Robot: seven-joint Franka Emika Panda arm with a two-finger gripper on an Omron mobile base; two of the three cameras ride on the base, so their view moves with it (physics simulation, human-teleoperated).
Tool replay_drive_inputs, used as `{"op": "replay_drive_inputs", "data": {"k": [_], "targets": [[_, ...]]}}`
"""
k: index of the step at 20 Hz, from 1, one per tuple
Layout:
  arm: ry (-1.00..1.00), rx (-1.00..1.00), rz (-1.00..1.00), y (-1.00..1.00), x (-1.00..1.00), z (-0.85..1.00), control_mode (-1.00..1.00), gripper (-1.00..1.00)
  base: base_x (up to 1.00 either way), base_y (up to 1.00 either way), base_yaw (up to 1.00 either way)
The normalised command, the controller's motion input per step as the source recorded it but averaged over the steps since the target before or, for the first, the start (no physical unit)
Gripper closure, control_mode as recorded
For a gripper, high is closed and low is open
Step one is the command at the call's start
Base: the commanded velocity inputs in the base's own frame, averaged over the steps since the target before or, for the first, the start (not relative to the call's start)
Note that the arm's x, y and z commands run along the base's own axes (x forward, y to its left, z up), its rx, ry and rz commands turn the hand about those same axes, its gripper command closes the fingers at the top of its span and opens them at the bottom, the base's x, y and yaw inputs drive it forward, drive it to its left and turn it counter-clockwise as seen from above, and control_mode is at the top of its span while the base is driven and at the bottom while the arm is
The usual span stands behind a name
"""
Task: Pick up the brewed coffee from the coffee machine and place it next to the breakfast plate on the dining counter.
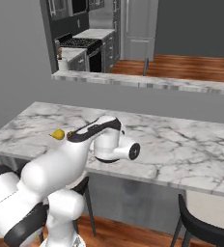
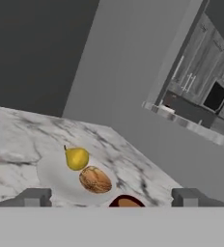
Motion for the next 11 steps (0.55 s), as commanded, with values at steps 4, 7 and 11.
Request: {"op": "replay_drive_inputs", "data": {"k": [4,7,11], "targets": [[-0.03,0.09,0.0,-0.48,-0.44,0.0,-1.0,-1.0,0.0,0.0,0.0],[-0.07,0.11,0.0,-0.59,-0.58,0.0,-1.0,-1.0,0.0,0.0,0.0],[-0.09,0.14,0.0,-0.68,-0.69,0.0,-1.0,-1.0,0.0,0.0,0.0]]}}
